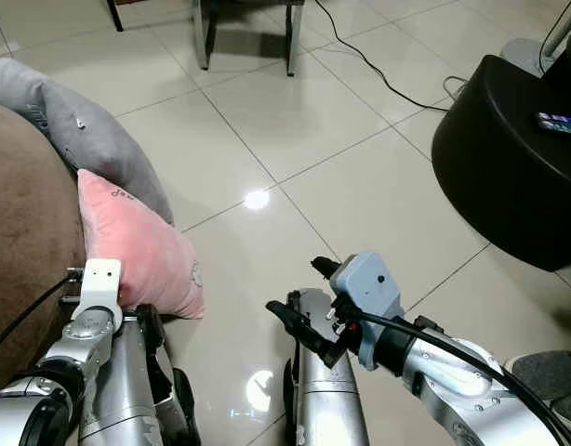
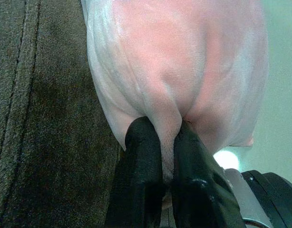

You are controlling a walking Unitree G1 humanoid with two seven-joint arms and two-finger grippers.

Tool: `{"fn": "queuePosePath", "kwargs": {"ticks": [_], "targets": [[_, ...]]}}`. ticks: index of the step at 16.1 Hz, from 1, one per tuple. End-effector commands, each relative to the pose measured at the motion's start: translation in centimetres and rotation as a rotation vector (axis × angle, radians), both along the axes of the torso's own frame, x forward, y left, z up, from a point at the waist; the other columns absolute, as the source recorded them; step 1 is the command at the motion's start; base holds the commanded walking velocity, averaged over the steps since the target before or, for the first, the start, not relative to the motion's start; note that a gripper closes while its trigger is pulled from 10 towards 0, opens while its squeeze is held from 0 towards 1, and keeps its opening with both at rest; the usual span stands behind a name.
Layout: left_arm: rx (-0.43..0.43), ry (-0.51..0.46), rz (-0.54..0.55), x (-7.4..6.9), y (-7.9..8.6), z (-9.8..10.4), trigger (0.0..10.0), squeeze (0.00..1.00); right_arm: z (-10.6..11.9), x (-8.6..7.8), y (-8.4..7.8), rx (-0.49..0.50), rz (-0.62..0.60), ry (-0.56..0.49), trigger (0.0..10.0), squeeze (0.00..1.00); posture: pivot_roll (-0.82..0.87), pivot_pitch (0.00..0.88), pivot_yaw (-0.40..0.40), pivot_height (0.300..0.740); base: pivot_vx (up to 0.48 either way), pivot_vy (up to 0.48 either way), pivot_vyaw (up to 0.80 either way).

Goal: Move the pillow to the sofa from floor

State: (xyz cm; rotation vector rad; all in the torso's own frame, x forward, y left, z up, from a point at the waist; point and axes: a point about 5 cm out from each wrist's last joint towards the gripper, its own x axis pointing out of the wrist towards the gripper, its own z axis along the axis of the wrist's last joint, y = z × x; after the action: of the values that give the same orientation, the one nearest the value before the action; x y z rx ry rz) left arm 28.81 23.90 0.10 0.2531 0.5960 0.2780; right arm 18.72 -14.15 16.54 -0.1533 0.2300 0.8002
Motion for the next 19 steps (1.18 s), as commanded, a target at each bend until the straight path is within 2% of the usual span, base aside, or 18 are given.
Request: {"fn": "queuePosePath", "kwargs": {"ticks": [1,5,8,9,10,11,12,14,15,16,17,18,19], "targets": [[-0.033,0.067,-0.005,-1.2,-0.5,-1.4,0.0,0.00,0.1,-0.3,-0.2,-0.004,-0.001,0.005,10.0,0.00,-0.27,0.202,-0.072,0.495,0.000,0.000,0.00],[-0.062,0.045,-0.002,-1.0,-0.9,-1.3,0.0,0.00,-0.3,-0.3,-0.1,-0.001,-0.003,0.009,10.0,0.00,-0.26,0.184,-0.067,0.495,0.000,0.000,0.00],[-0.146,-0.041,0.032,-0.6,-2.0,-1.0,0.0,0.00,-0.8,-0.1,0.0,0.010,-0.012,0.013,10.0,0.00,-0.23,0.168,-0.056,0.495,0.000,0.000,0.00],[-0.220,-0.128,0.038,-0.2,-2.9,-0.5,0.0,0.00,-1.0,0.0,0.0,0.008,-0.016,0.004,10.0,0.00,-0.21,0.136,-0.042,0.495,0.000,0.000,0.00],[-0.259,-0.173,0.044,0.0,-3.2,-0.3,0.0,0.00,-1.0,0.1,0.0,0.008,-0.019,-0.003,10.0,0.00,-0.21,0.131,-0.040,0.495,0.000,0.000,0.00],[-0.347,-0.317,0.027,0.3,-4.3,0.9,0.0,0.00,-0.8,0.5,-0.1,0.012,-0.036,-0.038,10.0,0.00,-0.19,0.100,-0.030,0.495,0.000,0.000,0.00],[-0.362,-0.342,0.023,0.3,-4.5,1.1,0.0,0.00,-0.8,0.7,-0.1,0.008,-0.042,-0.049,10.0,0.00,-0.18,0.095,-0.029,0.495,0.000,0.000,0.00],[-0.437,-0.524,-0.146,0.0,-7.4,4.3,0.0,0.00,-0.2,2.0,-0.3,0.010,-0.081,-0.119,10.0,0.00,-0.14,0.065,-0.013,0.495,0.000,0.000,0.00],[-0.453,-0.682,-0.285,-0.6,-9.1,8.7,0.0,0.00,0.9,2.7,-0.5,0.065,-0.143,-0.164,10.0,0.00,-0.11,0.050,0.002,0.504,0.000,0.000,0.00],[-0.457,-0.724,-0.314,-0.7,-9.4,9.9,0.0,0.00,1.1,3.0,-0.6,0.073,-0.164,-0.173,10.0,0.00,-0.10,0.039,0.013,0.509,0.000,0.000,0.00],[-0.457,-0.828,-0.380,-1.2,-9.8,13.6,0.0,0.00,1.7,2.9,-0.2,0.104,-0.178,-0.208,10.0,0.00,-0.07,0.000,0.021,0.519,0.000,0.000,0.00],[-0.452,-0.868,-0.419,-1.6,-10.0,15.3,0.0,0.00,2.0,2.7,-0.1,0.121,-0.182,-0.221,10.0,0.00,-0.06,0.000,0.023,0.524,0.000,0.000,0.00],[-0.433,-0.933,-0.478,-2.5,-10.3,18.5,0.0,0.00,2.5,2.2,0.1,0.144,-0.208,-0.252,10.0,0.00,-0.03,0.000,0.034,0.534,0.000,0.000,0.00]]}}
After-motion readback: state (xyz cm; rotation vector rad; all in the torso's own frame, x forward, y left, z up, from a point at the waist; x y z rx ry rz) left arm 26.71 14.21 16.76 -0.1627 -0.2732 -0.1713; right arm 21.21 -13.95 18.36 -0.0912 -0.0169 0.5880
